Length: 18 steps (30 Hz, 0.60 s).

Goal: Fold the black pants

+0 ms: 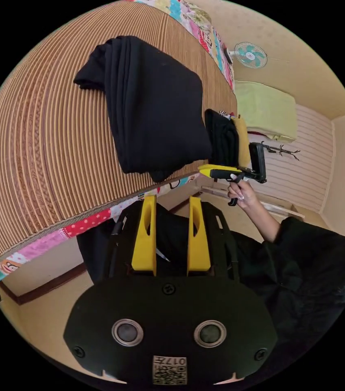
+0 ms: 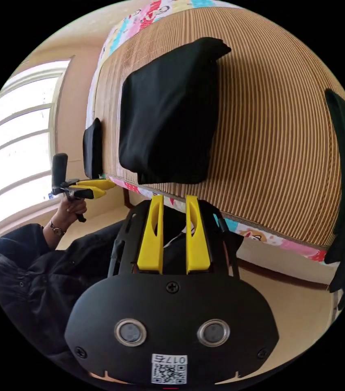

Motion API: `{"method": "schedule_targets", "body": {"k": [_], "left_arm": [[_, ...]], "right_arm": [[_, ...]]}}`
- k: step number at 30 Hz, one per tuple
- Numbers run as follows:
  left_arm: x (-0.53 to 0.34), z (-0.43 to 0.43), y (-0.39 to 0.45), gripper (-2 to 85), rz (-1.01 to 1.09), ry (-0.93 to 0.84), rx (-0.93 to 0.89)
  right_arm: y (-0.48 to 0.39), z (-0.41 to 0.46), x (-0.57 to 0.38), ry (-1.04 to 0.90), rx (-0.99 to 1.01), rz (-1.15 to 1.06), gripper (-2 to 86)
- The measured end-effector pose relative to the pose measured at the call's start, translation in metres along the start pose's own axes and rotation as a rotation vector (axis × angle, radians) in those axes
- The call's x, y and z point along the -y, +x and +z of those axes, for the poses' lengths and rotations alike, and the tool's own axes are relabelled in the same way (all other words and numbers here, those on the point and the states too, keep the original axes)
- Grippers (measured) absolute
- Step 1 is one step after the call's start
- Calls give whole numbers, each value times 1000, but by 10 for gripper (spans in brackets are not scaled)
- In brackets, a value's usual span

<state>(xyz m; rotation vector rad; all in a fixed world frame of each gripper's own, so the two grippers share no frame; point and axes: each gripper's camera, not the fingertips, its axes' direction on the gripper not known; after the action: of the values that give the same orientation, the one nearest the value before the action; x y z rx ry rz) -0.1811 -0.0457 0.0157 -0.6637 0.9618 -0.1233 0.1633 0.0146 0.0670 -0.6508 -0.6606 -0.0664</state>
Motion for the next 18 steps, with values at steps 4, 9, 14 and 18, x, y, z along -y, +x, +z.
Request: {"method": "schedule_targets", "body": {"k": [4,9,14,18], "left_arm": [[28,-26,-30,162,-65,178,-51],[96,-6,-81,161,-155,85,-106],[85,36,-98,145,-259,15,-379],[39,40,-71,118,-207,-41,-282]], "right_arm": [[28,-35,30,235,195,103,180],[55,-2,105,115,296,179,242],[37,25,100,-11,344,139,191],[35,39,58,-163,397,138,149]]}}
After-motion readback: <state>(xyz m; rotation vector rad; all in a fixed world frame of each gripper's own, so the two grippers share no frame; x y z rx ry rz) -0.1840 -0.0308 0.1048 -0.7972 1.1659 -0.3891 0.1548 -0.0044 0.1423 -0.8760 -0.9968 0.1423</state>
